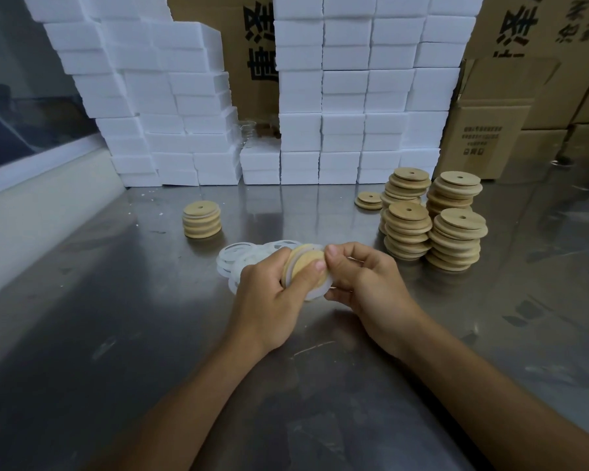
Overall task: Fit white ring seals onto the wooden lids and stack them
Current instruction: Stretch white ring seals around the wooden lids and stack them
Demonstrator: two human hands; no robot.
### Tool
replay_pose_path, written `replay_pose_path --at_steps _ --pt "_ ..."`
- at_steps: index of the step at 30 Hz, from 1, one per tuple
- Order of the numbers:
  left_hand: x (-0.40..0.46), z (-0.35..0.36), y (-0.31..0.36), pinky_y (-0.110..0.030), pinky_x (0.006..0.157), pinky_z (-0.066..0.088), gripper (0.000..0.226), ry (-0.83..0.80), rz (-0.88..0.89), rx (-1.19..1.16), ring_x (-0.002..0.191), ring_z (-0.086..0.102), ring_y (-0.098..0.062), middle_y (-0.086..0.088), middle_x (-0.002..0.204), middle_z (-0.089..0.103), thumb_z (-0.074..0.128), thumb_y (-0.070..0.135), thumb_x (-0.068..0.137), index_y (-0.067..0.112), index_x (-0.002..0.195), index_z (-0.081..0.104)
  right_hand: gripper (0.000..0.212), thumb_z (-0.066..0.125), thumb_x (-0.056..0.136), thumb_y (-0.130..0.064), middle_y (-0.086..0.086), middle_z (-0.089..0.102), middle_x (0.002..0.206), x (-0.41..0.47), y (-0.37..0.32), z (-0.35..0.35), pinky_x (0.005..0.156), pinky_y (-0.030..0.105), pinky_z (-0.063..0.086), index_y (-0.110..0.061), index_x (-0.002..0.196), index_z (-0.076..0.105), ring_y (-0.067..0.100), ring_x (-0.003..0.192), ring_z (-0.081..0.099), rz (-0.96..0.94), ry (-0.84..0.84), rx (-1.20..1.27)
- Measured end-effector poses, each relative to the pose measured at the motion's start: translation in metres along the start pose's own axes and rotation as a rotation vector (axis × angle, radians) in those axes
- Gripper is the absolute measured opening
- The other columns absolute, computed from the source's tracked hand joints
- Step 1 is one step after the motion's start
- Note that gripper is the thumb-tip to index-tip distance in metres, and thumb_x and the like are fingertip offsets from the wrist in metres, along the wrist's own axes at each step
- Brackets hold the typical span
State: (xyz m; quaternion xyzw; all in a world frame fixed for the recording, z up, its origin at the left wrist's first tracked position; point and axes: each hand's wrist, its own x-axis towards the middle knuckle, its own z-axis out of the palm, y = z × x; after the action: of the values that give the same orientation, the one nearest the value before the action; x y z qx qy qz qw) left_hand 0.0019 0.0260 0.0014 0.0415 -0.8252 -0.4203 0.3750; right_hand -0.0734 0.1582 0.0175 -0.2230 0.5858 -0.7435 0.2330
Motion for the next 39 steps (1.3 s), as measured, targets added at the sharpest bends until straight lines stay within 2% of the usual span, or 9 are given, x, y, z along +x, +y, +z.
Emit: replay_pose_path --at_steps 3,5,8,11,15,19,21,29,39 --pt "-0.002 0.006 0.004 -0.040 0.073 0.049 0.038 0.027 -0.096 -0.127 0.075 0.060 -0.023 -0.009 0.076 0.066 0.061 0.042 0.086 0.004 0.083 0.068 0.032 0.063 0.093 -0.022 0.017 0.071 0.097 0.001 -0.001 -0.002 0.082 0.033 0.052 0.006 0.107 0.067 0.025 0.090 0.066 0.102 0.009 0.115" --pt "-0.002 0.010 0.006 -0.044 0.078 0.051 0.038 0.043 -0.147 -0.183 0.081 0.063 -0.025 -0.011 0.081 0.069 0.061 0.043 0.085 0.005 0.087 0.070 0.029 0.063 0.093 -0.020 0.015 0.071 0.096 0.001 -0.003 -0.004 0.076 0.028 0.053 0.006 0.106 0.068 0.023 0.089 0.066 0.128 0.019 0.131" --pt "-0.001 0.011 0.006 -0.049 0.083 0.051 0.039 0.038 -0.184 -0.213 0.087 0.065 -0.028 -0.012 0.087 0.071 0.060 0.044 0.085 0.007 0.091 0.071 0.016 0.063 0.094 -0.019 0.005 0.070 0.075 0.001 -0.004 -0.001 0.062 0.021 0.053 -0.005 0.090 0.070 0.013 0.072 0.065 0.071 0.083 0.020" --pt "-0.001 0.011 0.006 -0.050 0.081 0.051 0.042 0.068 -0.186 -0.213 0.085 0.064 -0.030 -0.014 0.084 0.070 0.060 0.045 0.085 0.005 0.089 0.070 0.017 0.065 0.093 -0.026 0.008 0.070 0.079 0.001 -0.001 0.004 0.059 0.022 0.052 -0.011 0.086 0.068 0.014 0.068 0.065 0.056 0.123 -0.010" --pt "-0.002 0.011 0.007 -0.044 0.072 0.048 0.043 0.087 -0.129 -0.147 0.077 0.060 -0.029 -0.015 0.077 0.066 0.061 0.045 0.086 0.002 0.085 0.068 0.019 0.062 0.095 -0.032 0.004 0.072 0.084 -0.001 -0.001 0.005 0.063 0.023 0.052 -0.013 0.093 0.064 0.011 0.071 0.068 0.128 0.044 0.099" --pt "-0.003 0.012 0.010 -0.030 0.067 0.048 0.040 0.101 -0.094 -0.123 0.073 0.058 -0.021 -0.009 0.074 0.065 0.060 0.044 0.088 0.005 0.085 0.067 0.019 0.059 0.096 -0.026 0.005 0.072 0.086 0.001 -0.004 -0.001 0.068 0.023 0.053 -0.009 0.097 0.068 0.012 0.074 0.067 0.163 0.019 0.156" --pt "-0.004 0.014 0.012 -0.030 0.065 0.047 0.043 0.108 -0.084 -0.119 0.071 0.057 -0.021 -0.010 0.073 0.064 0.060 0.048 0.087 0.006 0.085 0.067 0.016 0.059 0.096 -0.022 0.006 0.071 0.084 0.002 -0.005 -0.003 0.068 0.024 0.054 -0.008 0.098 0.068 0.013 0.073 0.066 0.170 0.041 0.175" --pt "-0.003 0.014 0.010 -0.040 0.067 0.046 0.047 0.116 -0.116 -0.112 0.072 0.056 -0.027 -0.016 0.073 0.063 0.062 0.049 0.085 0.002 0.082 0.065 0.013 0.066 0.093 -0.024 0.009 0.073 0.081 0.002 0.001 0.002 0.057 0.023 0.053 -0.012 0.088 0.066 0.015 0.066 0.068 0.047 0.181 0.102" --pt "-0.003 0.013 0.005 -0.040 0.070 0.048 0.033 0.089 -0.167 -0.087 0.075 0.061 -0.025 -0.012 0.077 0.067 0.067 0.040 0.090 0.006 0.086 0.067 0.028 0.056 0.099 -0.024 0.003 0.068 0.071 0.003 0.004 -0.001 0.055 0.025 0.054 0.003 0.098 0.065 0.009 0.064 0.064 -0.078 0.112 -0.161"
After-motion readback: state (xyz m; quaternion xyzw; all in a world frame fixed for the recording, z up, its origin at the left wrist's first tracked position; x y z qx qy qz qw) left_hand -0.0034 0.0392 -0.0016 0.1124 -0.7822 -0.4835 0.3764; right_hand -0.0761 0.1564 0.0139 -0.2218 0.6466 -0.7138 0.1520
